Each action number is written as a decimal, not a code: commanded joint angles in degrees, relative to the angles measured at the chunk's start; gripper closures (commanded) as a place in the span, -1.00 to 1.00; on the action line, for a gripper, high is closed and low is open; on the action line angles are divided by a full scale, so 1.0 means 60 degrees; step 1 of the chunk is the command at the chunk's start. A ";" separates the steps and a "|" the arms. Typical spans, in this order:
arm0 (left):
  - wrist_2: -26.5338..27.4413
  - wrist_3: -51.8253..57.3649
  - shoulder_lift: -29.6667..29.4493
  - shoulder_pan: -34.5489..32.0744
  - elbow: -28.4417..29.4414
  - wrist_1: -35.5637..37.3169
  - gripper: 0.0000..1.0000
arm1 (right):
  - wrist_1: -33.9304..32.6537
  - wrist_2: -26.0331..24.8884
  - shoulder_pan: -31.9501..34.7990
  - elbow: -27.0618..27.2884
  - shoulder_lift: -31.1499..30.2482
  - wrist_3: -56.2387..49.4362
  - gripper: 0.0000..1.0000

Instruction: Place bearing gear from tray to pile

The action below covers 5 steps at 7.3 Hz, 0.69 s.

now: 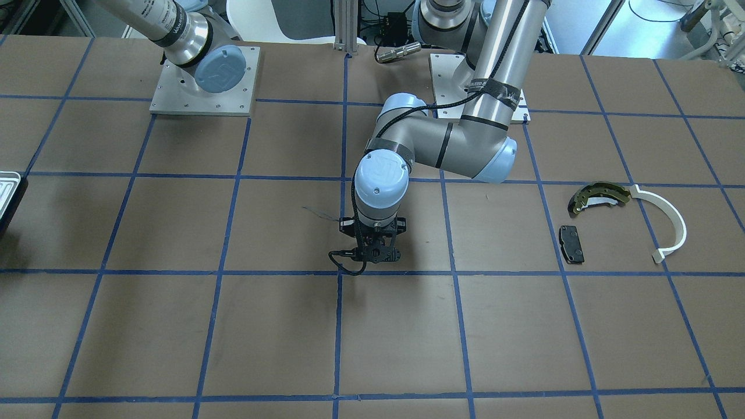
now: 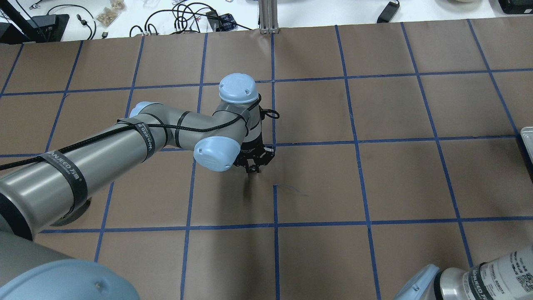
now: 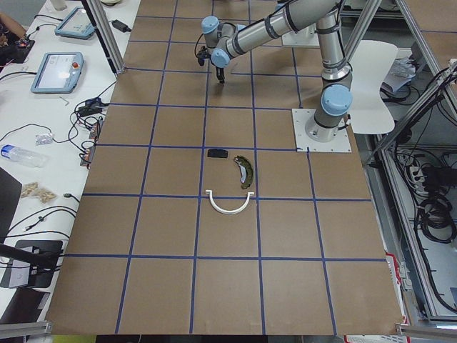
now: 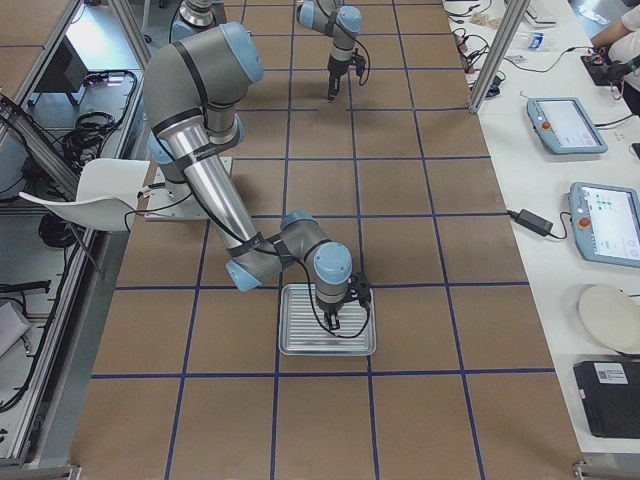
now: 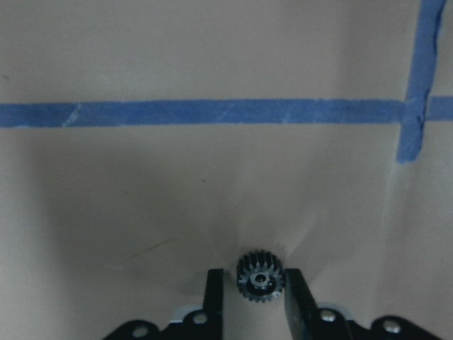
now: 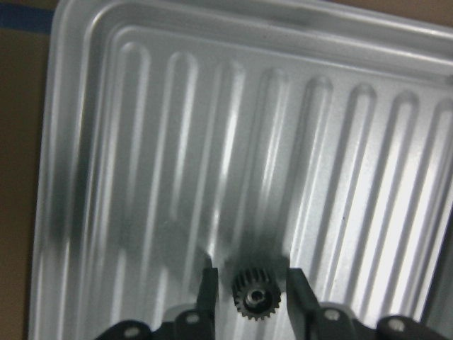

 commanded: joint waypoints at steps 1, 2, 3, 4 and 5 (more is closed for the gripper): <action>0.0056 0.0153 0.0324 0.0497 0.0368 -0.0773 1.00 | 0.0015 -0.0271 -0.0006 0.0002 0.0007 0.0009 0.59; 0.0085 0.0633 0.0485 0.0980 0.1008 -0.1752 1.00 | 0.0015 -0.0287 -0.0006 -0.0027 -0.0007 0.0023 0.71; 0.0129 0.1537 0.0574 0.1420 0.1827 -0.2704 1.00 | 0.0015 -0.0287 -0.0006 -0.0027 -0.0022 0.0023 0.90; 0.0318 0.2112 0.0604 0.2222 0.2589 -0.3468 1.00 | 0.0087 -0.0345 -0.0006 0.0002 -0.0124 0.0154 0.93; 0.0450 0.3089 0.0604 0.3100 0.3046 -0.3881 1.00 | 0.0233 -0.0404 0.0153 0.0046 -0.0458 0.0721 0.96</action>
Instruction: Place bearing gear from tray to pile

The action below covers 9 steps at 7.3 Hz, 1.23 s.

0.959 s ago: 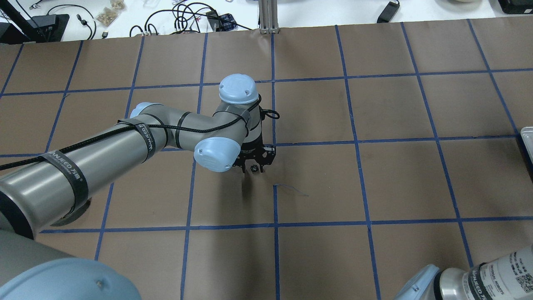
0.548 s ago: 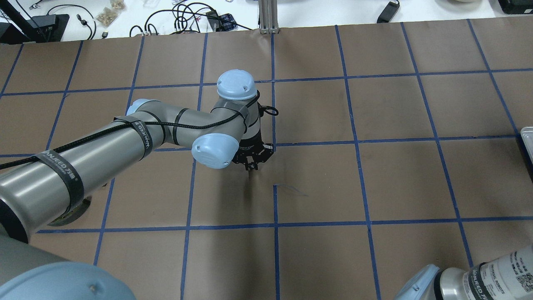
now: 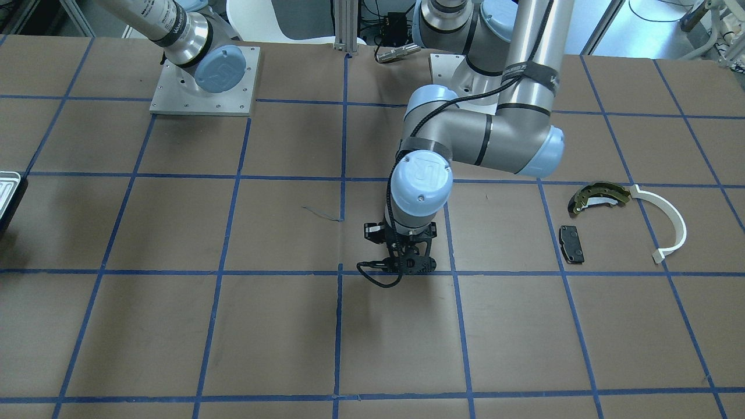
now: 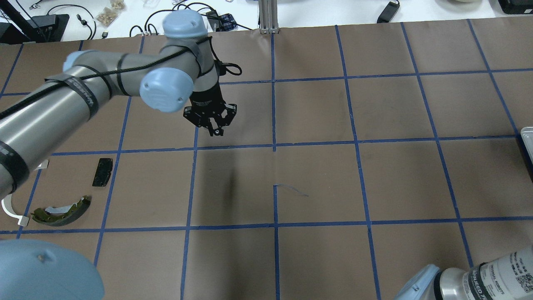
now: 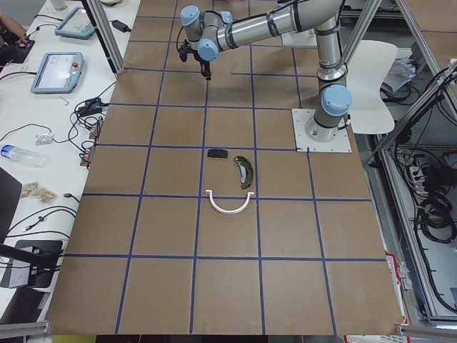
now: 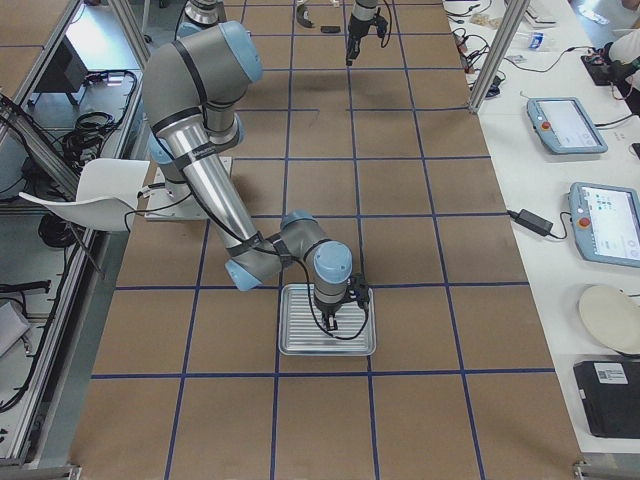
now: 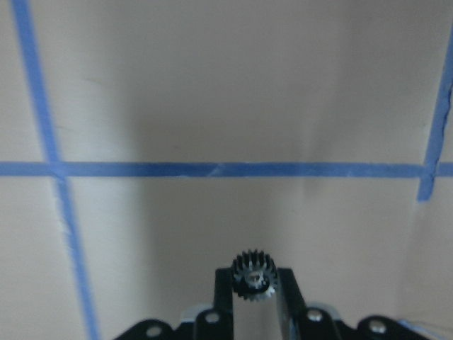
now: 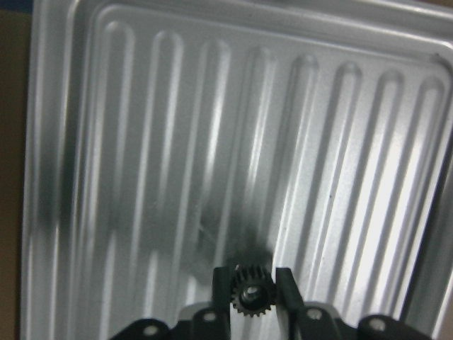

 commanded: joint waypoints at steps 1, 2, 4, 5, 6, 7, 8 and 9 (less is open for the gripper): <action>0.0876 0.2196 0.0042 0.1911 0.0771 -0.0674 1.00 | 0.0257 0.0003 0.0753 0.0116 -0.0665 0.1162 0.96; 0.1231 0.3600 0.0043 0.3036 0.0829 -0.0659 1.00 | 0.0360 -0.0141 0.1717 0.0131 -0.0988 0.1734 0.96; 0.1220 0.6063 0.0028 0.5075 0.0640 -0.0571 1.00 | 0.1266 -0.0114 0.3372 0.0277 -0.1590 0.4291 1.00; 0.1220 0.6771 -0.0016 0.5649 0.0523 -0.0542 1.00 | 0.1269 -0.0157 0.4440 0.0278 -0.1679 0.5217 1.00; 0.1220 0.6995 -0.0118 0.6032 0.0305 -0.0513 1.00 | 0.1283 -0.0129 0.5408 0.0307 -0.1709 0.6198 1.00; 0.1206 0.7172 -0.0177 0.6326 -0.0046 -0.0237 1.00 | 0.1269 -0.0099 0.6506 0.0322 -0.1709 0.7092 1.00; 0.1206 0.7319 -0.0206 0.6503 -0.0528 0.0303 1.00 | 0.1240 -0.0099 0.7749 0.0308 -0.1694 0.8363 1.00; 0.1206 0.7335 -0.0192 0.6563 -0.1156 0.1004 1.00 | 0.1196 -0.0113 0.9125 0.0264 -0.1694 0.9796 1.00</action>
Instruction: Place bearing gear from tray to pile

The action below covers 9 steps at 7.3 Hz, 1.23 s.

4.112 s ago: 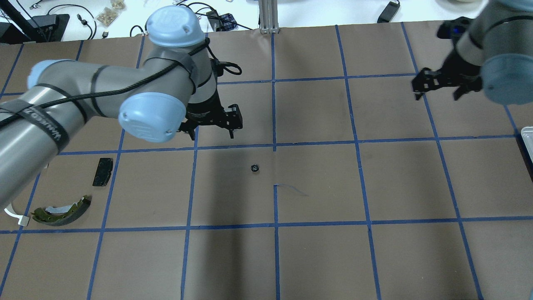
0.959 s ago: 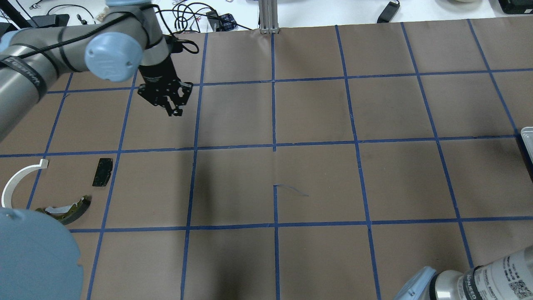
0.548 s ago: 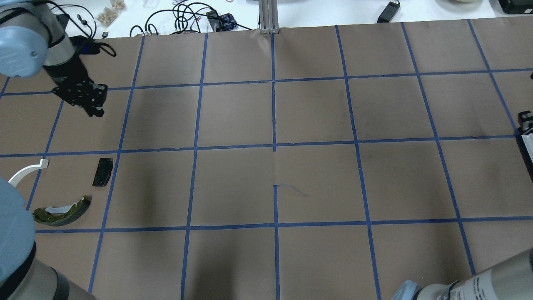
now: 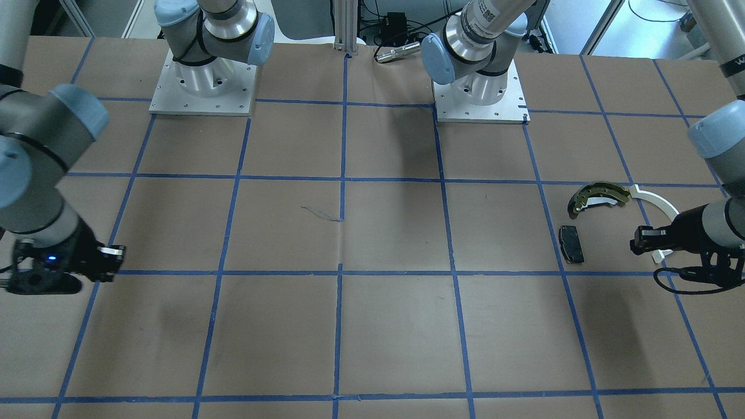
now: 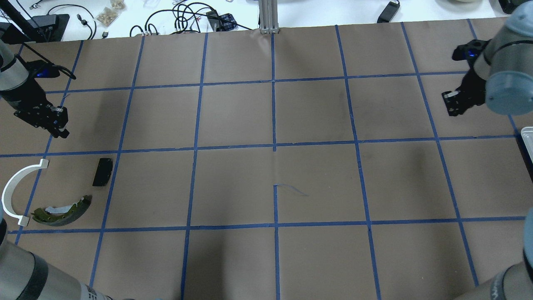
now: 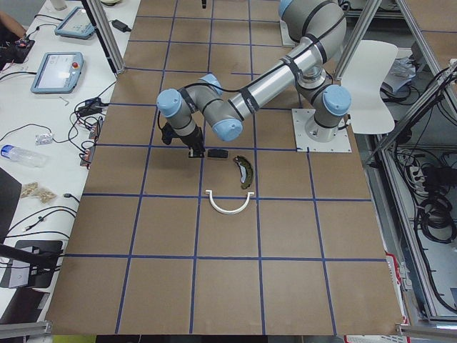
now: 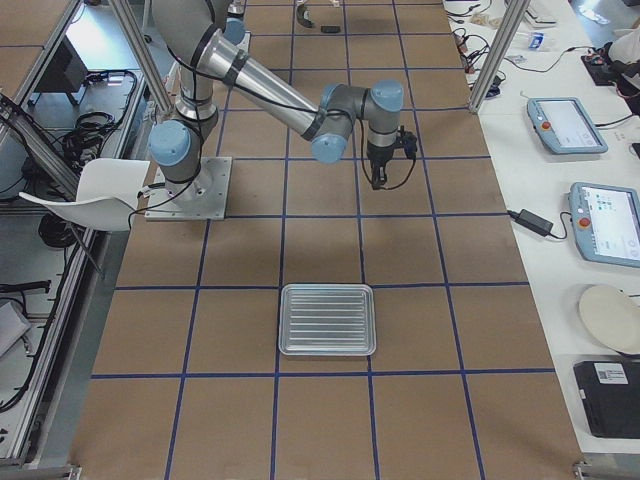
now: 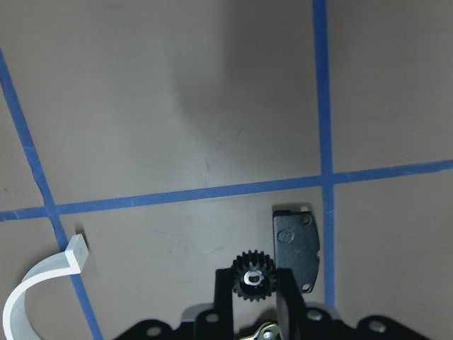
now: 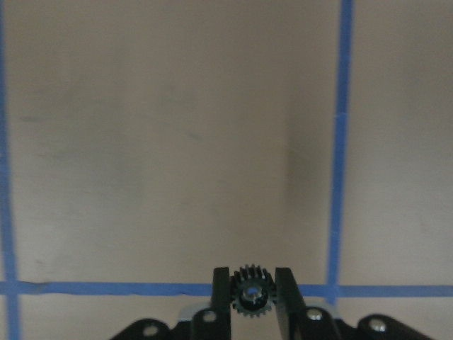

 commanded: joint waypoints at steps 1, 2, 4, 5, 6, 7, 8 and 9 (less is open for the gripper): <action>-0.0001 0.0171 0.0001 0.0208 -0.1433 0.1461 1.00 | -0.0102 0.0051 0.2935 -0.0049 0.0057 0.3163 1.00; -0.0001 0.0143 0.0088 0.0209 -0.1977 0.2063 1.00 | -0.0146 0.0124 0.4050 -0.0063 0.0101 0.4323 1.00; 0.0028 0.0128 0.0162 0.0194 -0.2231 0.2157 1.00 | -0.0175 0.0140 0.5956 -0.0093 0.0218 0.6259 1.00; 0.0043 0.0128 0.0119 0.0194 -0.2231 0.2128 1.00 | -0.0190 0.0154 0.6487 -0.0093 0.0407 0.6457 1.00; 0.0072 0.0128 0.0176 0.0180 -0.2231 0.2055 0.79 | -0.0176 0.0154 0.6696 -0.0078 0.0612 0.6793 1.00; 0.0044 0.0142 0.0206 0.0179 -0.2231 0.2025 -0.61 | -0.0205 0.0154 0.6698 -0.0064 0.0831 0.6854 1.00; 0.0043 0.0143 0.0235 0.0150 -0.2217 0.1982 -1.00 | -0.0712 0.0256 0.6712 -0.0020 0.1066 0.6855 0.75; 0.0058 0.0128 0.0351 0.0150 -0.2028 0.1619 -1.00 | -0.0979 0.0851 0.6712 0.0024 0.1242 0.6869 0.28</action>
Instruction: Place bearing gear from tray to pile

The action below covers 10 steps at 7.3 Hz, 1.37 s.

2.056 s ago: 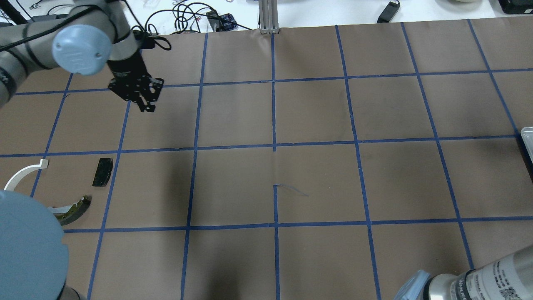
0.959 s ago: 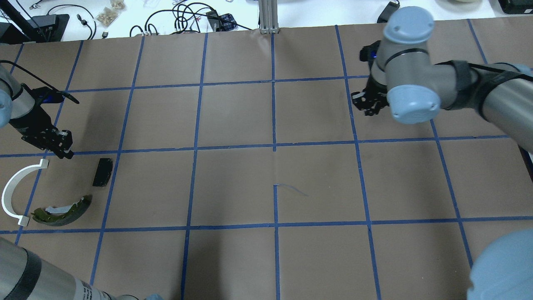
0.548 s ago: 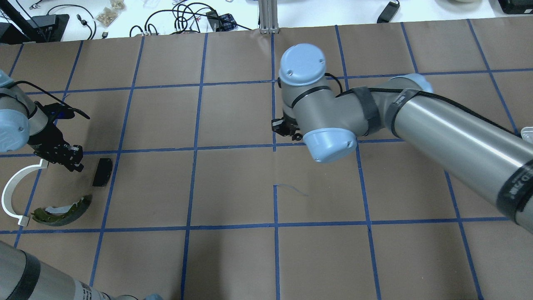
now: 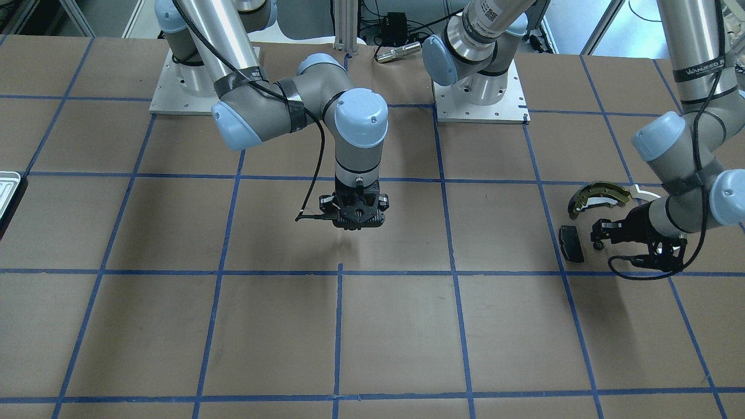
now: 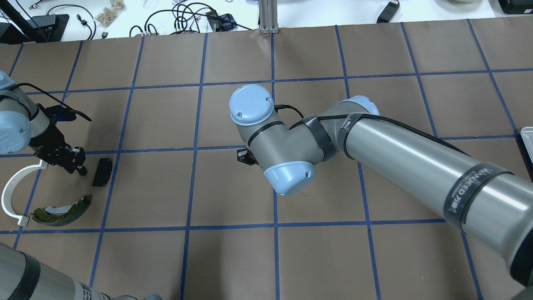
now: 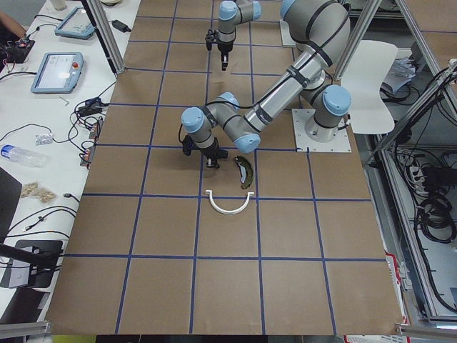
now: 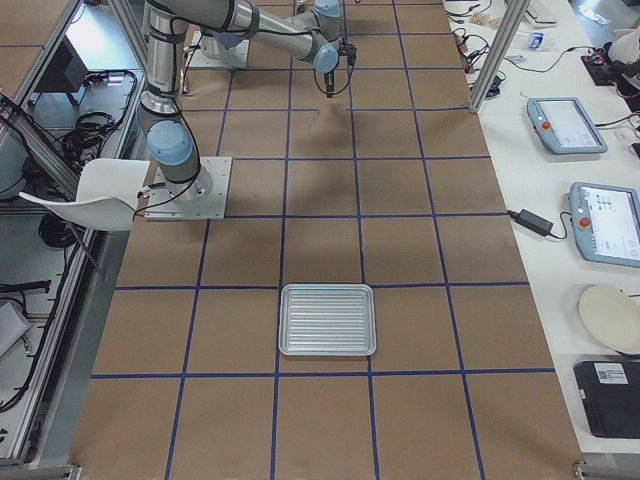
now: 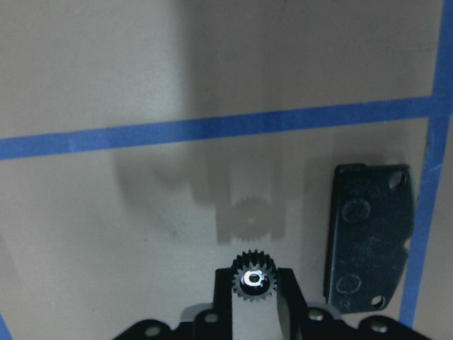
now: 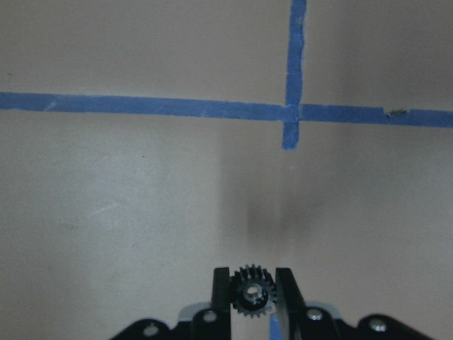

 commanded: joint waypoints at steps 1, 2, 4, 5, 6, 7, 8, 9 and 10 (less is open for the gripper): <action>0.0024 -0.0024 0.0248 -0.0095 0.0336 -0.0439 -1.00 | -0.0456 0.1140 0.0023 0.0050 0.0361 0.0038 0.02; 0.0010 -0.0082 0.0279 -0.0169 0.0686 -0.0832 -1.00 | -0.0471 0.1089 -0.0006 0.0006 0.0305 -0.0078 -0.36; 0.0009 -0.0460 0.0234 -0.0635 0.1607 -0.1608 -1.00 | -0.1128 0.0681 -0.0791 -0.0256 0.0130 -0.0994 -1.00; -0.0005 -0.1319 0.0250 -0.1204 0.2308 -0.2454 -1.00 | -0.0666 0.0460 -0.1754 -0.0330 -0.0249 -0.2278 -1.00; -0.0077 -0.2183 0.0250 -0.1819 0.2910 -0.3086 -1.00 | 0.0339 0.0531 -0.2779 -0.0607 -0.0847 -0.3219 -1.00; -0.0122 -0.3193 0.0322 -0.2492 0.3220 -0.3266 -1.00 | 0.2002 0.0473 -0.3529 -0.1073 -0.1622 -0.3649 -1.00; -0.0470 -0.3957 0.0512 -0.3354 0.3267 -0.3268 -1.00 | 0.3556 0.0415 -0.4015 -0.1919 -0.2152 -0.4002 -1.00; -0.0706 -0.5023 0.0644 -0.4262 0.3253 -0.3239 -1.00 | 0.5123 0.0037 -0.4005 -0.3030 -0.2447 -0.3846 -1.00; -0.1056 -0.6238 0.0689 -0.5141 0.3238 -0.3151 -1.00 | 0.5908 -0.0083 -0.4005 -0.3708 -0.2479 -0.3844 -1.00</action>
